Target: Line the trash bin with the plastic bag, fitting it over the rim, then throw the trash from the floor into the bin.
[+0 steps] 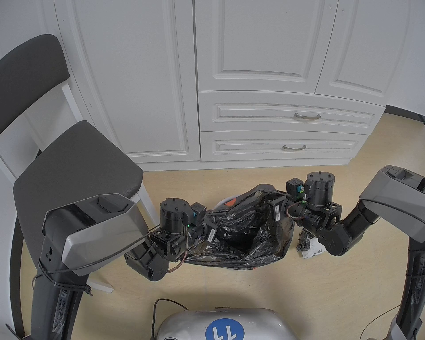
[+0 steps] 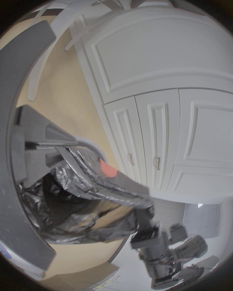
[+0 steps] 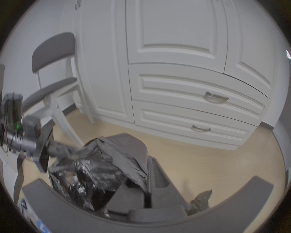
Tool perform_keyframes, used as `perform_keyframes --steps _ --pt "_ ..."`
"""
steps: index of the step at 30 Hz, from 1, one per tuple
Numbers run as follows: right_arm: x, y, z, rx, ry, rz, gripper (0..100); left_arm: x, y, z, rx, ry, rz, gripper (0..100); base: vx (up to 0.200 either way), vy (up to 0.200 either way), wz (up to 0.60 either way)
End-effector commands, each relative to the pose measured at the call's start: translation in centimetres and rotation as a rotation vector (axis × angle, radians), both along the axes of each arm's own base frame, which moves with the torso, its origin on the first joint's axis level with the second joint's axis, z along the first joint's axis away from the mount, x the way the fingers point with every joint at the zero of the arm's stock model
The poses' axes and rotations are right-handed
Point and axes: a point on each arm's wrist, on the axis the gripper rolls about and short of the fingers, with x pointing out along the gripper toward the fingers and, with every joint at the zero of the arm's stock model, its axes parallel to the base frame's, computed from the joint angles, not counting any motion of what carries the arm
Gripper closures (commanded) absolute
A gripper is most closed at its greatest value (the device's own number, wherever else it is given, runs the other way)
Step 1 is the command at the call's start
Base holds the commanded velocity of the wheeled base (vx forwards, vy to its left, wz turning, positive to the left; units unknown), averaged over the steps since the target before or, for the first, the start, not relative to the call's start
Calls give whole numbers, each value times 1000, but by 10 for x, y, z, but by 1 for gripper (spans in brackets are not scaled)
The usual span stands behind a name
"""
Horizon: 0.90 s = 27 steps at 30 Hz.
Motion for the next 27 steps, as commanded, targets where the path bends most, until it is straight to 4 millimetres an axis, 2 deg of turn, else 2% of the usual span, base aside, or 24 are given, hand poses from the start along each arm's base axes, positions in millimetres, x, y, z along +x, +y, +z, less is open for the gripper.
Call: perform_keyframes --steps 1,6,12,20,27 --pt "0 -11 -11 -80 69 -23 100 17 6 6 -19 -45 70 100 0 0 0" --pt "10 -13 -22 -98 104 -39 100 26 1 11 -42 -78 72 100 0 0 0" --pt "31 -16 -36 -103 93 -101 100 43 -10 -1 -46 -86 72 100 0 0 0" --pt "45 -19 -50 -113 99 -141 100 68 -28 -7 -55 -106 96 100 0 0 0" --pt "54 -23 -53 -110 88 -170 100 73 -32 1 -48 -84 103 100 0 0 0"
